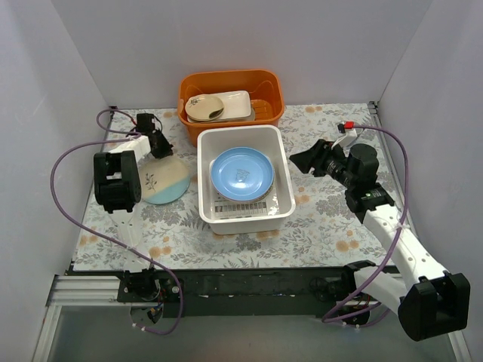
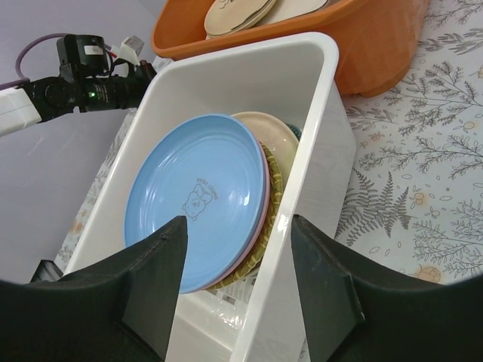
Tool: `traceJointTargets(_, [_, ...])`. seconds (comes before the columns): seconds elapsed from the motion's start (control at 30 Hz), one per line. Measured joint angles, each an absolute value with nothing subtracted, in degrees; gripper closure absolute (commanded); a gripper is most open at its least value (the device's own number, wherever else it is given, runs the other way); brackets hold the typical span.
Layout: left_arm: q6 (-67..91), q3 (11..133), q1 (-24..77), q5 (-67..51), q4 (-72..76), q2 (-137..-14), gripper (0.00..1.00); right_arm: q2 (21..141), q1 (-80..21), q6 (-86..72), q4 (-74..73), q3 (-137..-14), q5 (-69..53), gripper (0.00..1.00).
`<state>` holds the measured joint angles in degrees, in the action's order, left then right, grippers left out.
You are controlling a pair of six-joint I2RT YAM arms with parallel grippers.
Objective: Place the plates into the plastic bin on the countertop
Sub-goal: Move the plate to the center of the board.
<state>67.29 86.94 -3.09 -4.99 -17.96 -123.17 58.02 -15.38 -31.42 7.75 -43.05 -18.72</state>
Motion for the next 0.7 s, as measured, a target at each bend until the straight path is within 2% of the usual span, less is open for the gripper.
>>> traceJointTargets(0.27, [67.6, 80.3, -2.8, -9.1, -21.2, -118.1, 1.0, 55.8, -15.4, -31.0, 5.8, -43.0, -23.9, 0.33])
traceJointTargets(0.47, [68.0, 72.5, -2.8, -12.5, -23.8, -112.1, 1.0, 55.9, -17.2, -31.5, 7.8, -43.0, -29.8, 0.16])
traceJointTargets(0.7, [67.9, 64.5, -2.6, -13.8, -28.2, -104.4, 1.0, 58.3, -23.9, -31.3, 8.7, -44.1, -31.1, 0.14])
